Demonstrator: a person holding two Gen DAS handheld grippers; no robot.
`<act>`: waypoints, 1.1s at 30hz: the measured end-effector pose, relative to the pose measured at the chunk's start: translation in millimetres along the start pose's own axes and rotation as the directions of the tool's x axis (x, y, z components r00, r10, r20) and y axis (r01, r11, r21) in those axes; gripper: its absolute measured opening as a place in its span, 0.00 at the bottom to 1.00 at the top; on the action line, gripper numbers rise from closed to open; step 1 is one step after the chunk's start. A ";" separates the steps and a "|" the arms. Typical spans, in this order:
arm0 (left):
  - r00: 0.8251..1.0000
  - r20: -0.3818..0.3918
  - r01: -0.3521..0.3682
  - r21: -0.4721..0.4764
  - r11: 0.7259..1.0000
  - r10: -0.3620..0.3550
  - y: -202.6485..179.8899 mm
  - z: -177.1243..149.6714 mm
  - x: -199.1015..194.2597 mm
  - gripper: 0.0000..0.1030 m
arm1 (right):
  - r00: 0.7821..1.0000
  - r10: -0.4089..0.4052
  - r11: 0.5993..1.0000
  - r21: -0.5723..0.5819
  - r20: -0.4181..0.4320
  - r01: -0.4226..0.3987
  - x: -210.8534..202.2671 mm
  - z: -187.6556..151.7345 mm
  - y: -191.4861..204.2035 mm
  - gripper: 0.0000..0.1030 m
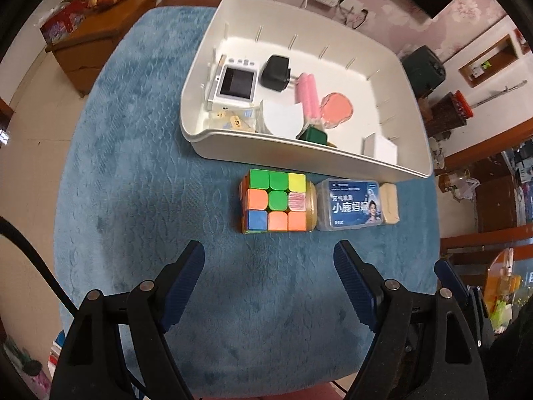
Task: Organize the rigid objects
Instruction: 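Grasp the blue dental floss box with right tool while left tool grasps the Rubik's cube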
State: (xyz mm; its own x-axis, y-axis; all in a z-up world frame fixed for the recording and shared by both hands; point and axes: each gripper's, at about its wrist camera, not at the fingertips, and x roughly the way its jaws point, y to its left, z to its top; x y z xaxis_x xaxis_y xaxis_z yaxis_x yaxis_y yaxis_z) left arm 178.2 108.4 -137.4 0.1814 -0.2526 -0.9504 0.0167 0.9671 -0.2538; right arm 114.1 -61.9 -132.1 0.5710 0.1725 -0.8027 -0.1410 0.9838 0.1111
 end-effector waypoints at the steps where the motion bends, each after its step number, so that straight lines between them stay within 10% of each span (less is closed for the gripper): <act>1: 1.000 -0.008 -0.005 -0.002 1.000 0.005 -0.9 2.1 4.5 0.80 | 1.000 0.003 1.000 -0.020 -0.006 -0.003 5.6 -0.7 -0.2 0.78; 33: 0.995 -0.092 -0.054 -0.114 0.992 0.043 12.9 38.2 65.5 0.80 | 0.995 -0.005 0.999 -0.054 -0.101 0.000 112.2 1.7 -29.9 0.85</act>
State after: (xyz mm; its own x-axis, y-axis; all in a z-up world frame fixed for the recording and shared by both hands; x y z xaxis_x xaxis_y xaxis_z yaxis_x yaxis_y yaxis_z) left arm 227.9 105.5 -196.1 0.0908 -0.2122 -0.9730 -0.1047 0.9696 -0.2212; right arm 183.8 -71.8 -224.5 0.4868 0.1615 -0.8584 -0.1847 0.9796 0.0796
